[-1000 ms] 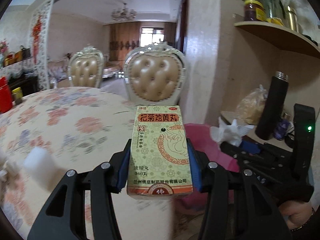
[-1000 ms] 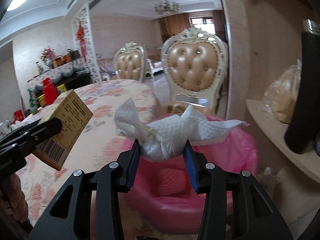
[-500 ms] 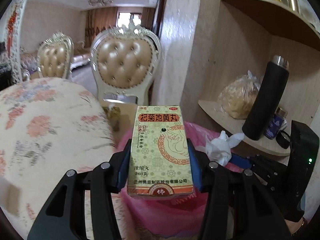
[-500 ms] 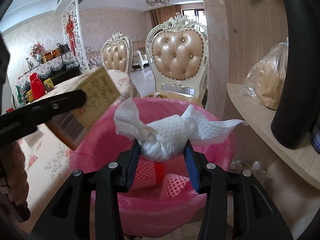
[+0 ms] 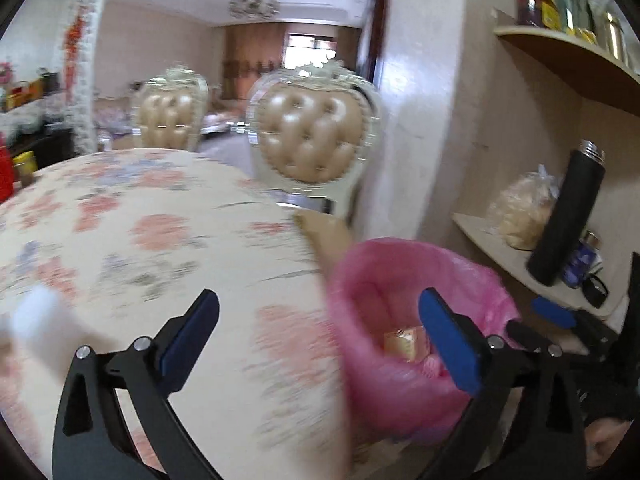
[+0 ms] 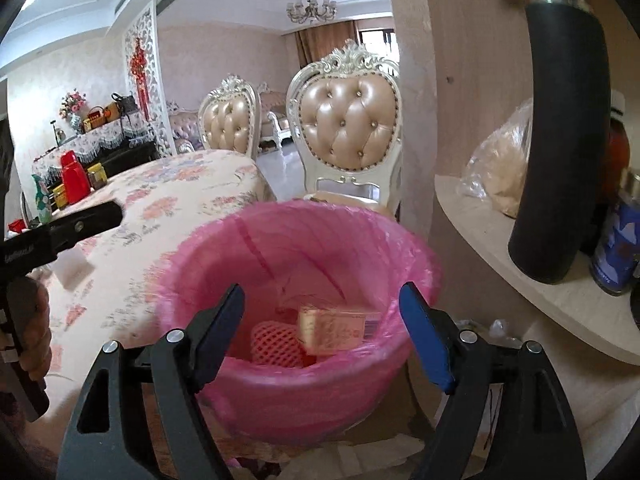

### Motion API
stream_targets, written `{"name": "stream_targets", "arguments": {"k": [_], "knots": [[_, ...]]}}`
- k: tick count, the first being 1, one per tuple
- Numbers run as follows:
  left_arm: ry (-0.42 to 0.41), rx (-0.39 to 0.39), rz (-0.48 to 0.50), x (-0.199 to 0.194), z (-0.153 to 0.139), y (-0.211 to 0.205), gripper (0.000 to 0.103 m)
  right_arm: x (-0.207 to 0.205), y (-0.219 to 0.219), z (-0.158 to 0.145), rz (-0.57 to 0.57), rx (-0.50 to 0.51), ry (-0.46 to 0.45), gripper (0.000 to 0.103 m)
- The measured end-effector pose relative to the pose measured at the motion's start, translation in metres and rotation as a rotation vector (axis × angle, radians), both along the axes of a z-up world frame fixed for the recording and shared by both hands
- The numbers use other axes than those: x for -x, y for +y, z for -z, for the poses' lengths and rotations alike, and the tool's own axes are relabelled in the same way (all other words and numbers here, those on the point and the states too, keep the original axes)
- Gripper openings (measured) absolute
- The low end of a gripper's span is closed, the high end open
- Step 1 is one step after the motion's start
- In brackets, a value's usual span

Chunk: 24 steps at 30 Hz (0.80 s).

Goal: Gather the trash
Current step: 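Return both tools to the table and grasp the black box with the left gripper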

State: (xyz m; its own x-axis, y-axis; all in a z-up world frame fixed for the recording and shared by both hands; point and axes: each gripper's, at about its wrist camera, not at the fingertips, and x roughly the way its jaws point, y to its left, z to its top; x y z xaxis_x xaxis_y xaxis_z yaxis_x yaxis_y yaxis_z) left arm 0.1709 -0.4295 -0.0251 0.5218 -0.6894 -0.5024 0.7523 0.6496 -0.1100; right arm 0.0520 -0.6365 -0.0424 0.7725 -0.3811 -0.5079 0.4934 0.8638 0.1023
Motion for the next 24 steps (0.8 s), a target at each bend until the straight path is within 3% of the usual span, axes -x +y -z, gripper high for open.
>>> {"name": "stream_targets", "arguments": {"k": [8,13,24], "knots": [[-0.062,-0.066,-0.247,-0.007,-0.008,0.130,0.098,-0.043,0.088,-0.019,-0.184,-0.007,-0.027,0.091],[-0.086,-0.096,-0.418,-0.011,-0.009,0.224,0.098,-0.087,0.163,-0.019,-0.344,-0.007,0.001,0.091],[-0.042,-0.175,-0.784,-0.032,0.000,0.427,0.098,-0.168,0.317,-0.014,-0.636,-0.020,0.060,0.091]]}}
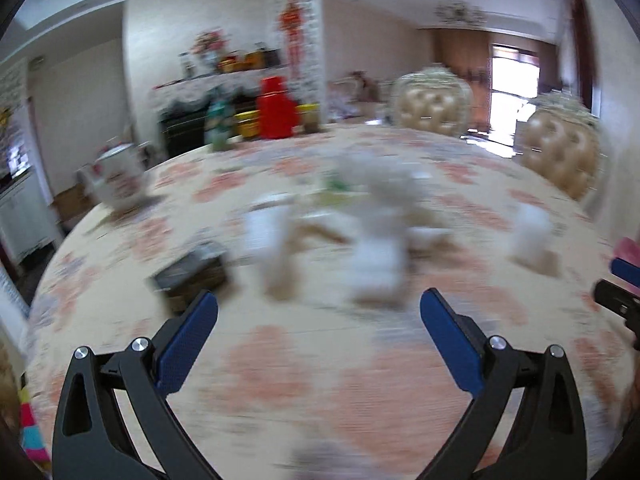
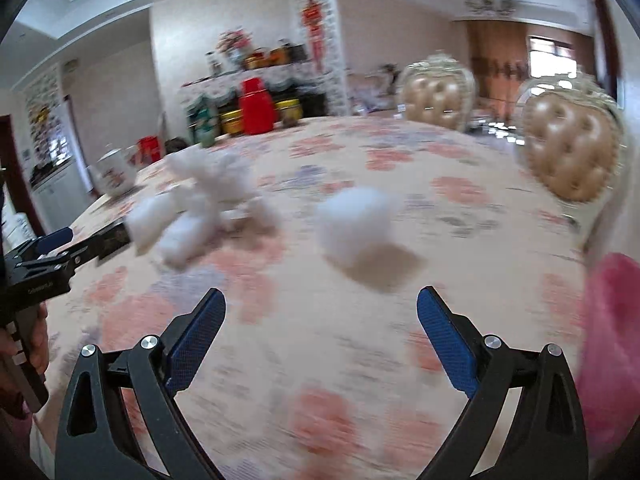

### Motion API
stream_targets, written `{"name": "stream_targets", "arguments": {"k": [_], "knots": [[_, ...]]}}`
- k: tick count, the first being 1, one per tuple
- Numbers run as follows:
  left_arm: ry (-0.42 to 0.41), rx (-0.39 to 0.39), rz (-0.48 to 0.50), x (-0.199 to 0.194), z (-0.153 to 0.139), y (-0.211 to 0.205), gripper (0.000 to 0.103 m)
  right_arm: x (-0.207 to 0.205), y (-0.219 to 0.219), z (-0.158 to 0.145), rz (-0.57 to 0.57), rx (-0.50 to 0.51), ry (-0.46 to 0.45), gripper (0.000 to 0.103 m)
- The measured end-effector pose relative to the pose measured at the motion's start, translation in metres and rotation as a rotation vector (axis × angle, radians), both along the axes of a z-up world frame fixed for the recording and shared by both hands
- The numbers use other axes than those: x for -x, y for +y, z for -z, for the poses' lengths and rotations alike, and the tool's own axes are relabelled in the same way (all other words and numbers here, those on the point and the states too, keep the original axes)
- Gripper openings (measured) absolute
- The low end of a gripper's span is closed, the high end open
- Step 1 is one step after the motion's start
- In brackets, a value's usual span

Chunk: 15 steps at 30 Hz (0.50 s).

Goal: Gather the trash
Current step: 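Return both tools to the table and grasp the black box with the left gripper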

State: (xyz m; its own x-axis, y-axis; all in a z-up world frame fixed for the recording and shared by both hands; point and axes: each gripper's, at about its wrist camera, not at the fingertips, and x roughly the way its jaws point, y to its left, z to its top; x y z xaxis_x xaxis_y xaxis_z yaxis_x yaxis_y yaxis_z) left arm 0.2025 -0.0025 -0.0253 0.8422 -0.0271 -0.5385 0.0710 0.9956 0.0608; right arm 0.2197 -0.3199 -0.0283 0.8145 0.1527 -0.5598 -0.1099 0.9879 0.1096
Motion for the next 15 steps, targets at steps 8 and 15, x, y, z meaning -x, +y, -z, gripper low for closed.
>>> {"name": "stream_targets", "arguments": {"k": [8,15], "knots": [[0.079,-0.036,-0.143,-0.038,0.009,0.097,0.098,-0.048,0.078,0.005,-0.106,0.007,0.067,0.091],[0.183,-0.042,-0.107,-0.083,0.028,0.118,0.098,-0.086,0.135,0.006,-0.179,0.015,0.096,0.091]]}}
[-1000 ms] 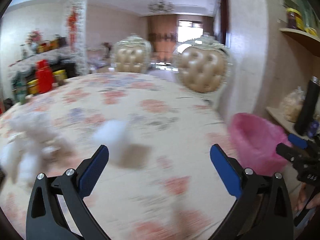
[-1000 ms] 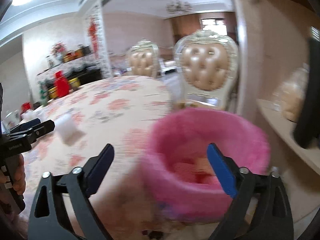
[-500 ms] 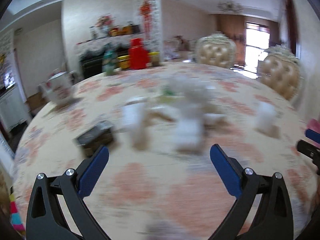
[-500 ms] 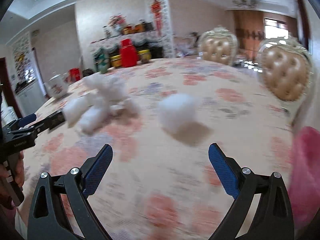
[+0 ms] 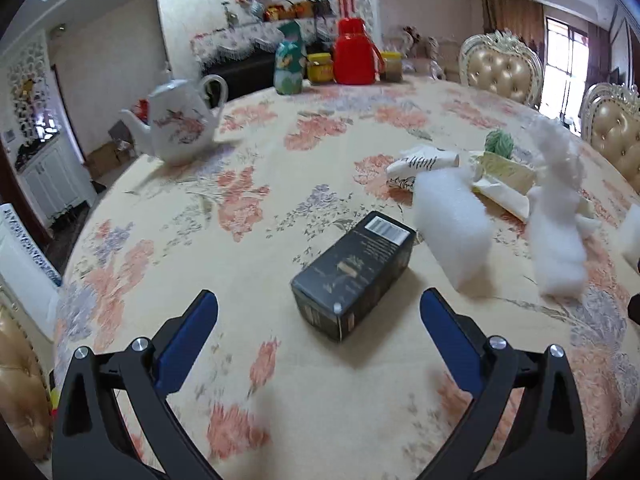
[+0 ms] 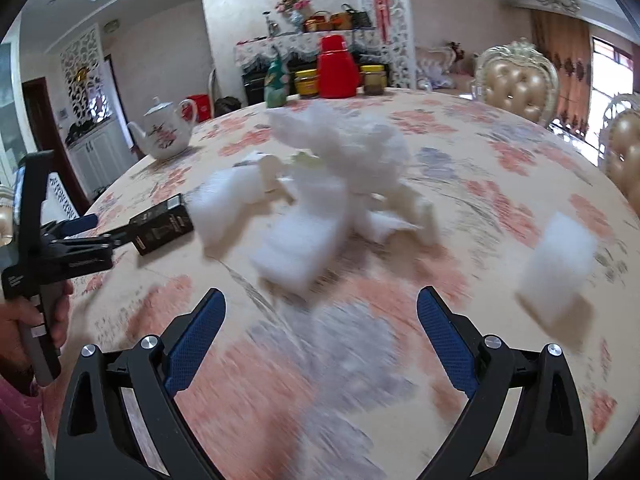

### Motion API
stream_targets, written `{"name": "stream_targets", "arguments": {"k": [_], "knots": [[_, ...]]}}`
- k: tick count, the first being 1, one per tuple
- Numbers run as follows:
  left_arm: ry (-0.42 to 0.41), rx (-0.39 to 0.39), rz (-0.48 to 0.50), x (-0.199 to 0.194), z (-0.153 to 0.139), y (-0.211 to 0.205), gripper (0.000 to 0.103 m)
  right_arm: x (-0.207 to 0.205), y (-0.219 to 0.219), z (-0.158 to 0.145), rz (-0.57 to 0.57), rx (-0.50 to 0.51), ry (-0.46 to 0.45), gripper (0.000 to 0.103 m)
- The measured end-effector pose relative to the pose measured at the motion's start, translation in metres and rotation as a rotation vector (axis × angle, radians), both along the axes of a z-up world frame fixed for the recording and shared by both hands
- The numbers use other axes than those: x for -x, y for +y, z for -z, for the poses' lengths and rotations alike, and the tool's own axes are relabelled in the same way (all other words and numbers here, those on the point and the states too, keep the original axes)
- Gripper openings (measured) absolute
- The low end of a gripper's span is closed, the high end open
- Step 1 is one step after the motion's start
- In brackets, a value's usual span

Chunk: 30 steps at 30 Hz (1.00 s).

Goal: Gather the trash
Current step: 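Return both tools to the table and grasp the black box with the left gripper, then grasp a white foam block with the right gripper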

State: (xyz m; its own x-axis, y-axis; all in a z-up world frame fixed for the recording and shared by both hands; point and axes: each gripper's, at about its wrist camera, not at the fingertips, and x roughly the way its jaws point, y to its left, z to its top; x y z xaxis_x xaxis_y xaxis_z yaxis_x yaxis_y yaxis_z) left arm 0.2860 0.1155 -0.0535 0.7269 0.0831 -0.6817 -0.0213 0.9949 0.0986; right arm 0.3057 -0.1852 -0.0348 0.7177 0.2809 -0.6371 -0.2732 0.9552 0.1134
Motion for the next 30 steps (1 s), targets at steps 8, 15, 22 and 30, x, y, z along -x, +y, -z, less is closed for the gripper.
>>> {"name": "stream_targets", "arguments": {"k": [8,15,22,30], "knots": [[0.077,0.025,0.084,-0.045,0.020,-0.004,0.067,-0.029,0.044,-0.009,-0.045,0.031,-0.013,0.091],[-0.012,0.050,0.067,-0.034,0.009,0.015,0.037,-0.044,0.078,-0.008,-0.079,0.069,-0.021,0.091],[-0.128,0.060,-0.082,-0.026,-0.004,0.044,0.037,-0.073,0.122,0.000,-0.097,0.120,-0.005,0.091],[-0.128,0.103,-0.118,-0.029,-0.003,0.062,0.037,-0.104,0.147,0.011,-0.063,0.131,0.040,0.088]]}}
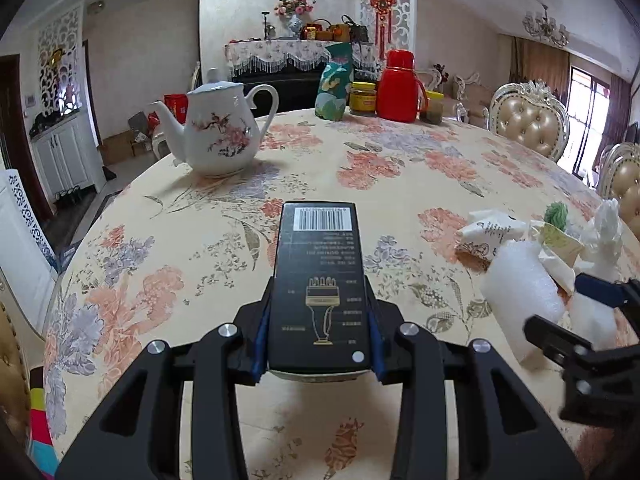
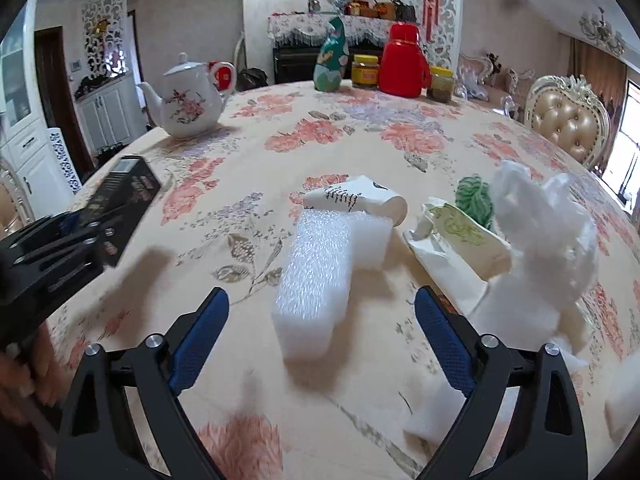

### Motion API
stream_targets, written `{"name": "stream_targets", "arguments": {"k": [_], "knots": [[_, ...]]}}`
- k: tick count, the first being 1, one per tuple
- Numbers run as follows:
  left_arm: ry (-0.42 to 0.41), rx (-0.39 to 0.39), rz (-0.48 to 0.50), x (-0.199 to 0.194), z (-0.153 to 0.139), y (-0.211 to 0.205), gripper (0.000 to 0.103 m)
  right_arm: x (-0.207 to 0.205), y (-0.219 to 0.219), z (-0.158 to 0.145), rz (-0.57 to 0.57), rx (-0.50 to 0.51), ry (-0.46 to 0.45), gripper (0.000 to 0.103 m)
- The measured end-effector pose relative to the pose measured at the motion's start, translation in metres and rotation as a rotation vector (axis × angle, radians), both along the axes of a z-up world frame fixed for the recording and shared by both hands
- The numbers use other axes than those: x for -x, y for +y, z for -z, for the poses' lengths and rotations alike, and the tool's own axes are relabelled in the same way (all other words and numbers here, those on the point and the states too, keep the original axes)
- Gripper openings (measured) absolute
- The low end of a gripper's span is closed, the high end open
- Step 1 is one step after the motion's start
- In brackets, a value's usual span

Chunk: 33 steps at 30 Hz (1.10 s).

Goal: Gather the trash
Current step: 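Grasp a white foam block with the right gripper, then carry the black box with the left gripper while the right carries the foam block to the bin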

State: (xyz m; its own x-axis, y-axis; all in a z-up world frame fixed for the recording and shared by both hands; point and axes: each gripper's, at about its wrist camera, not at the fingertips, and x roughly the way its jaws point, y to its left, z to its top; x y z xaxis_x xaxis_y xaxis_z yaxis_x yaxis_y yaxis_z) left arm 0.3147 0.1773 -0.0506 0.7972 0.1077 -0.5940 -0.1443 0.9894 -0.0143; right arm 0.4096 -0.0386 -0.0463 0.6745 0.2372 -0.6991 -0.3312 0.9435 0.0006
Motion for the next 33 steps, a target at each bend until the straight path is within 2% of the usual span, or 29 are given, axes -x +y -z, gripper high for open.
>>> {"name": "stream_targets", "arguments": {"k": [6,12,14,16,23,33], "knots": [[0.009,0.021,0.014,0.000,0.002,0.000,0.037,-0.018,0.011,0.011,0.018,0.021,0.036,0.083],[0.008,0.038,0.012,0.000,0.003,0.003,0.037,-0.020,0.010,0.016,0.022,0.018,0.050,0.067],[0.005,0.036,0.018,0.000,0.003,0.002,0.037,-0.019,0.010,0.016,0.016,0.013,0.053,0.050],[0.000,0.032,0.025,0.000,0.003,0.000,0.037,-0.015,0.008,0.014,0.014,0.009,0.041,0.038],[-0.010,0.040,0.040,0.000,0.002,0.000,0.037,0.007,0.000,0.004,-0.003,-0.019,-0.009,0.037],[-0.050,0.017,0.057,0.005,-0.003,-0.007,0.037,0.068,-0.026,-0.023,-0.046,-0.057,-0.076,0.037]]}}
